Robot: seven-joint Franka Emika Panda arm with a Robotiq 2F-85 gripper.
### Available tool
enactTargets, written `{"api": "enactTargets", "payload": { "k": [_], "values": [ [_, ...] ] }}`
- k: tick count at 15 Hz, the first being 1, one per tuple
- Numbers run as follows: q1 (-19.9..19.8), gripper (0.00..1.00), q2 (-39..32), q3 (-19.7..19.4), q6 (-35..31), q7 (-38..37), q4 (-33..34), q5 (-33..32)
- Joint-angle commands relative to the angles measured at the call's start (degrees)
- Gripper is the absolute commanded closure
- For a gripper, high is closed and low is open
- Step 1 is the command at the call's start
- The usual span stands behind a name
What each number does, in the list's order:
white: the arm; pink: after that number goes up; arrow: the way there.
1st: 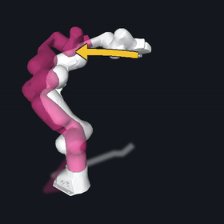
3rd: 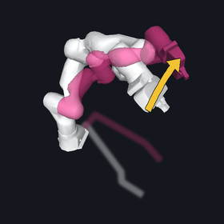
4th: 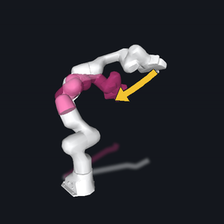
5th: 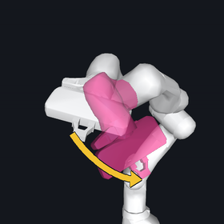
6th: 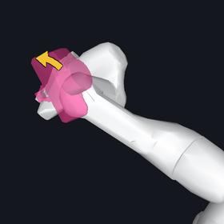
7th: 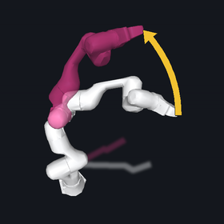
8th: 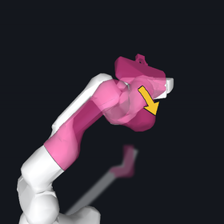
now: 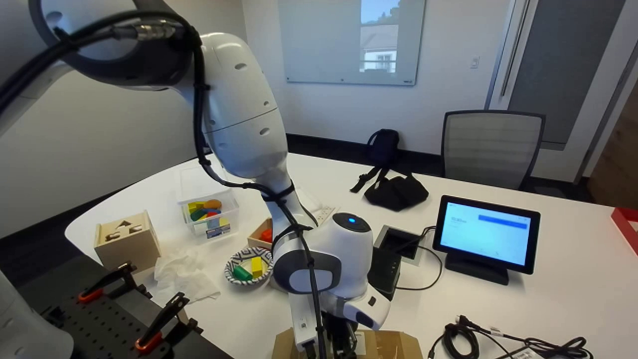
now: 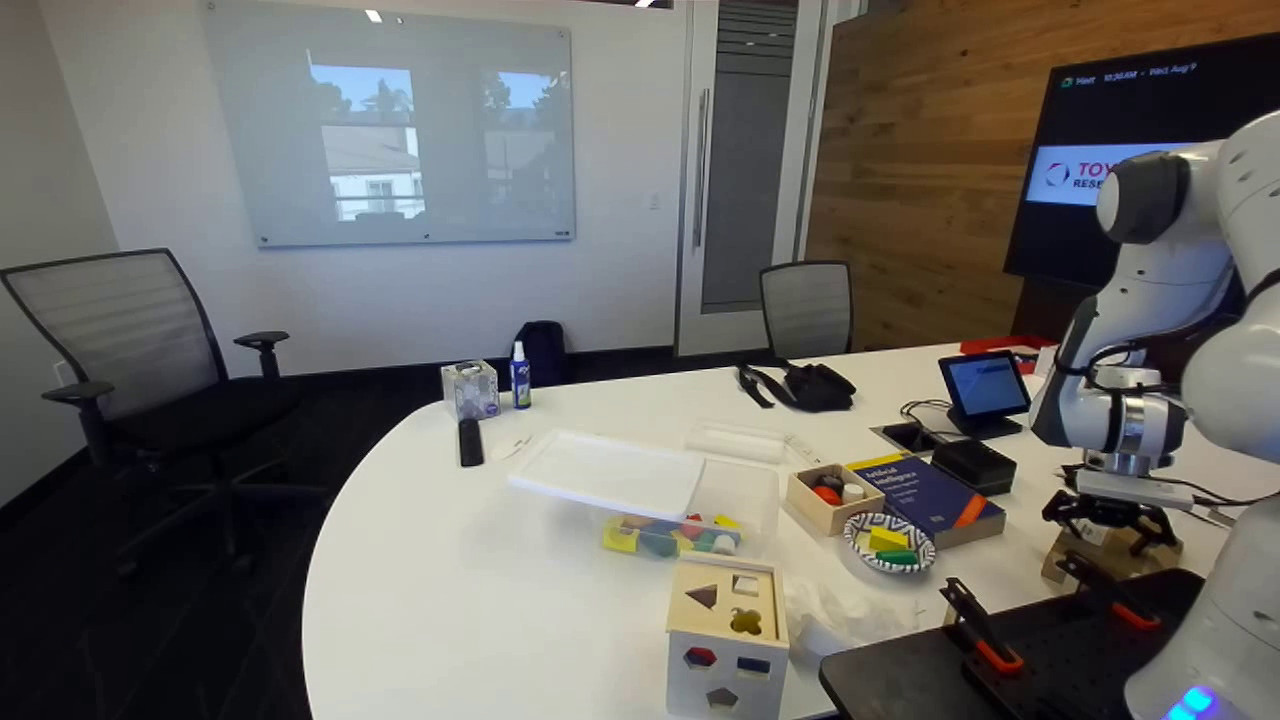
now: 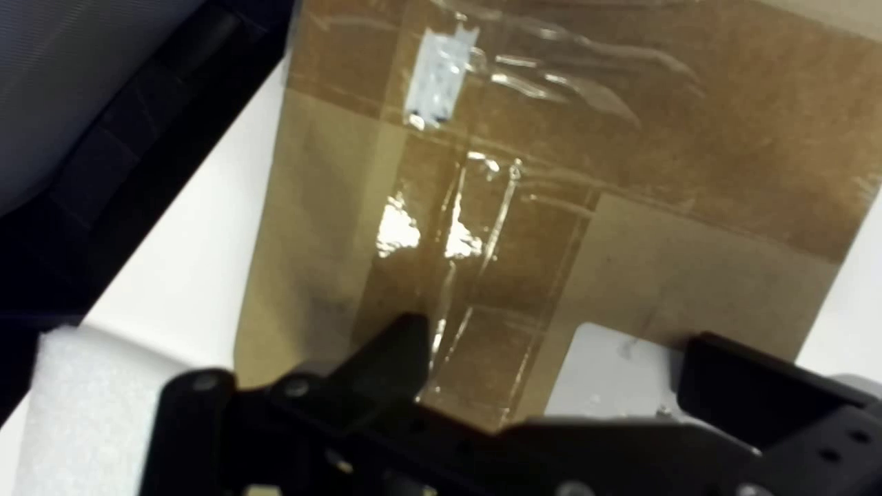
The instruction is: Remove the white foam and the cable from the cardboard box, then close the lid
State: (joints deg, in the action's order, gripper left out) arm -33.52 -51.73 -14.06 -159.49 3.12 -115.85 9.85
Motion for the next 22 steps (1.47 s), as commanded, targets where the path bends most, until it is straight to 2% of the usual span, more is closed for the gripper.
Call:
{"api": "enactTargets", "payload": {
  "k": [1,6,7,10,13,15,16,18,20,21,22],
  "values": [
    [0.55,0.0,10.73,0.28,-5.87,5.12,-10.74,-2.51],
    [0.82,0.0,10.66,-0.14,-5.71,5.09,-10.81,-2.82],
    [0.88,0.0,11.43,-0.2,-7.99,6.37,-11.79,-3.85],
    [-0.02,0.0,19.42,0.55,-14.72,11.43,-18.51,-7.92],
    [-2.6,0.0,28.8,2.94,-18.73,16.4,-24.84,-12.09],
    [-6.69,0.0,35.23,7.6,-19.58,20.15,-28.36,-13.83],
    [-10.13,0.0,38.48,11.8,-18.97,22.46,-29.92,-13.66],
    [-17.15,0.0,44.98,21.36,-16.12,27.85,-32.62,-9.34],
    [-22.37,0.0,51.39,30.11,-11.14,32.44,-34.41,-2.49],
    [-18.41,0.0,43.15,24.14,-15.56,28.11,-30.11,-6.77],
    [-20.48,0.0,46.08,27.54,-13.57,30.07,-31.13,-4.49]
  ]
}}
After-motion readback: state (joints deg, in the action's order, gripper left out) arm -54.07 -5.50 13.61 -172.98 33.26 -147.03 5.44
